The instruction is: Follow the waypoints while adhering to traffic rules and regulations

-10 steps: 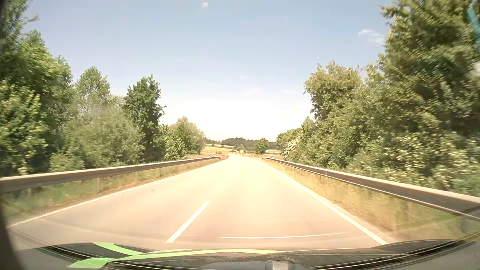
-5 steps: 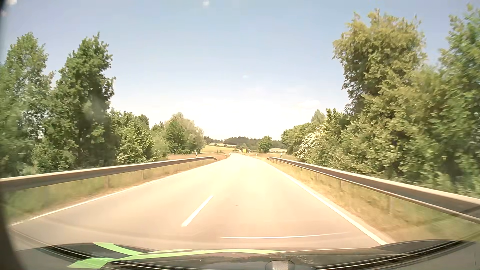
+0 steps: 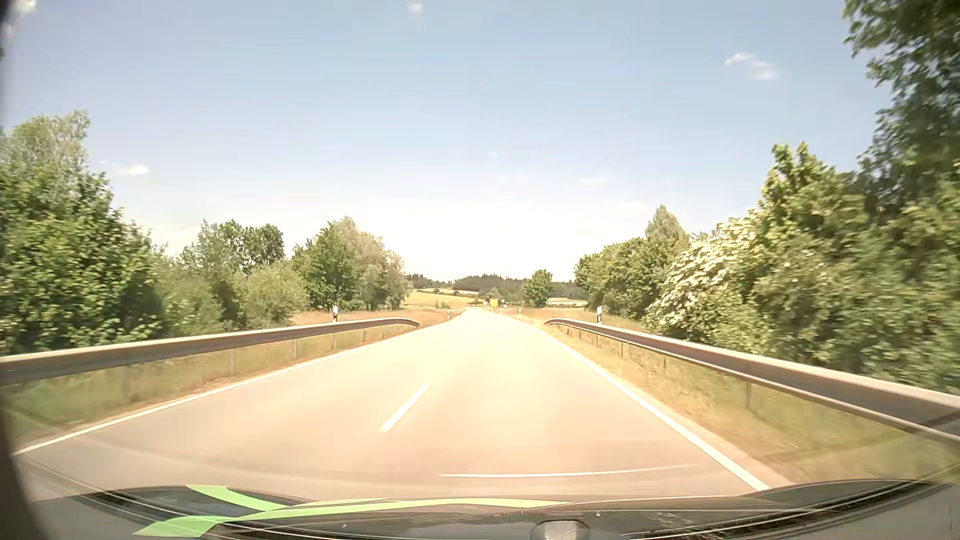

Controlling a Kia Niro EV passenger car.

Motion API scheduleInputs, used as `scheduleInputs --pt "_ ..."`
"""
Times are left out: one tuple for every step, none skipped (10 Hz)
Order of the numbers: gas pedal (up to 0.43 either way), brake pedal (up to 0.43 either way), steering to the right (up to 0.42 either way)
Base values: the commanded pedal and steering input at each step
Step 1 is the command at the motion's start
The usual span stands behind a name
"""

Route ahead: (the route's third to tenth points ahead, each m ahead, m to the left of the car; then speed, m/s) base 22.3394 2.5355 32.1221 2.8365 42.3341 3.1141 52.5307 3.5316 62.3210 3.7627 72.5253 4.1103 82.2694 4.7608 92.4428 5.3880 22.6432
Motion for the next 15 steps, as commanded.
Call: scheduleInputs --pt "0.287 0.0 -0.005" --pt "0.287 0.0 -0.005" --pt "0.26 0.0 -0.007" --pt "0.228 0.0 -0.008" --pt "0.22 0.0 -0.008" --pt "0.22 0.0 -0.008" --pt "0.22 0.0 -0.008" --pt "0.228 0.0 -0.008" --pt "0.24 0.0 -0.008" --pt "0.248 0.0 -0.008" --pt "0.248 0.0 -0.007" --pt "0.248 0.0 -0.006" --pt "0.248 0.0 -0.005" --pt "0.248 0.0 -0.005" --pt "0.228 0.0 -0.005"
